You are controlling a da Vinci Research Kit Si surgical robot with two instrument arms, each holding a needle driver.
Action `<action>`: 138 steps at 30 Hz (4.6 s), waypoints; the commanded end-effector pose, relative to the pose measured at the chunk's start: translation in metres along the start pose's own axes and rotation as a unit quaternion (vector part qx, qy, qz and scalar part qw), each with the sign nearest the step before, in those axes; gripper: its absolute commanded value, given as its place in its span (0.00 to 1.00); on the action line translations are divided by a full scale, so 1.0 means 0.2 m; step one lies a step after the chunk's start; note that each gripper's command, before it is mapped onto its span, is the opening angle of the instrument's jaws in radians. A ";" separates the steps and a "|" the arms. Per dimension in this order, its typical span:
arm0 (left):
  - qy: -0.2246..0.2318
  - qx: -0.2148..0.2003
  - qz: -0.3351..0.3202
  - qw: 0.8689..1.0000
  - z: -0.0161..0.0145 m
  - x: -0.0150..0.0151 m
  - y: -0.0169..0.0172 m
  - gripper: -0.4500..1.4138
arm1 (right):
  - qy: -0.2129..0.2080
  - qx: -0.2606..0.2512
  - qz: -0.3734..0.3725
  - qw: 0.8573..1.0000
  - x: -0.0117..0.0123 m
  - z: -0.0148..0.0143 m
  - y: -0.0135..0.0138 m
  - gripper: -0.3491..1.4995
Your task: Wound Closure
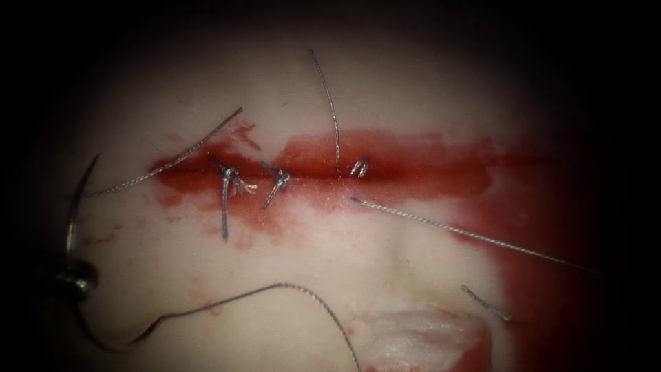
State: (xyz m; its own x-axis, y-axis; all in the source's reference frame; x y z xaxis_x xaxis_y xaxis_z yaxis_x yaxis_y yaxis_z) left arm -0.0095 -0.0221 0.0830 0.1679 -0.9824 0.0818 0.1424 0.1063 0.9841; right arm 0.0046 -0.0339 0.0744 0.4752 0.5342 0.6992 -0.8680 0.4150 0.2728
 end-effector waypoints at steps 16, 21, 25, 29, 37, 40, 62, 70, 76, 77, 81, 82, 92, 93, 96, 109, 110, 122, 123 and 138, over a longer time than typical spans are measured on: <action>-0.002 0.002 0.002 1.000 0.001 -0.007 -0.002 0.00 | -0.008 -0.050 0.089 0.995 -0.009 -0.008 0.041 0.00; -0.002 0.002 0.002 1.000 0.001 -0.007 -0.002 0.00 | -0.006 -0.051 0.082 0.995 -0.011 -0.009 0.044 0.00; -0.002 0.002 0.002 1.000 0.001 -0.007 -0.002 0.00 | -0.004 -0.052 0.078 0.996 -0.012 -0.009 0.046 0.00; -0.002 0.001 0.002 1.000 0.001 -0.007 -0.003 0.00 | -0.003 -0.052 0.074 0.996 -0.013 -0.010 0.048 0.00; -0.002 0.002 0.002 1.000 0.001 -0.007 -0.003 0.00 | -0.001 -0.054 0.064 0.997 -0.017 -0.010 0.052 0.00; -0.002 0.002 0.002 1.000 0.001 -0.007 -0.003 0.00 | 0.000 -0.056 0.058 0.997 -0.018 -0.011 0.055 0.00; -0.002 0.002 0.002 1.000 0.001 -0.007 -0.002 0.00 | 0.002 -0.057 0.054 0.997 -0.020 -0.015 0.060 0.60; -0.034 -0.204 0.054 0.977 -0.006 -0.011 0.013 0.00 | 0.017 -0.028 0.005 0.999 -0.007 -0.033 0.024 0.90; -0.055 -0.366 0.112 0.922 -0.031 -0.019 0.023 0.00 | 0.133 0.022 -0.103 0.986 0.011 -0.041 -0.012 0.89; -0.069 -0.386 0.117 0.912 -0.037 -0.021 0.024 0.00 | 0.148 0.027 -0.116 0.982 0.016 -0.041 -0.019 0.84; -0.098 -0.442 0.116 0.884 -0.056 -0.026 0.026 0.00 | 0.180 0.057 -0.140 0.972 0.032 -0.041 -0.042 0.84; -0.100 -0.449 0.112 0.881 -0.058 -0.027 0.027 0.30 | 0.185 0.066 -0.142 0.970 0.033 -0.042 -0.044 0.84; -0.004 -0.284 0.107 0.953 -0.038 -0.028 0.005 0.70 | 0.289 0.016 -0.151 0.945 0.032 -0.048 -0.023 0.83; 0.004 -0.275 0.117 0.954 -0.035 -0.028 0.002 0.70 | 0.292 0.014 -0.151 0.944 0.032 -0.049 -0.021 0.83; 0.010 -0.259 0.147 0.955 -0.026 -0.027 -0.008 0.69 | 0.299 0.008 -0.150 0.942 0.032 -0.051 -0.016 0.81; 0.106 -0.112 0.312 0.938 0.062 -0.004 -0.034 0.68 | 0.349 0.005 -0.134 0.927 0.030 -0.064 -0.006 0.82; 0.108 -0.113 0.324 0.933 0.068 -0.003 -0.034 0.68 | 0.362 0.007 -0.131 0.923 0.029 -0.066 -0.003 0.81; 0.120 -0.156 0.597 0.778 0.139 0.005 -0.018 0.56 | 0.392 0.008 -0.074 0.917 0.031 -0.075 0.014 0.78; 0.118 -0.173 0.608 0.765 0.142 0.002 -0.015 0.56 | 0.393 0.008 -0.070 0.917 0.032 -0.076 0.013 0.78; 0.137 -0.274 0.646 0.699 0.204 -0.027 0.025 0.61 | 0.392 0.008 -0.067 0.917 0.030 -0.076 0.013 0.76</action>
State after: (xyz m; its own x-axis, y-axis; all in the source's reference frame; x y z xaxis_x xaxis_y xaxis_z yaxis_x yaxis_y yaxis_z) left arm -0.0493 -0.0241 0.0949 0.6847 0.0535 0.7268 0.0093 0.9966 -0.0822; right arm 0.0068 -0.0196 0.0694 0.5303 0.8475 -0.0231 -0.7946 0.5063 0.3350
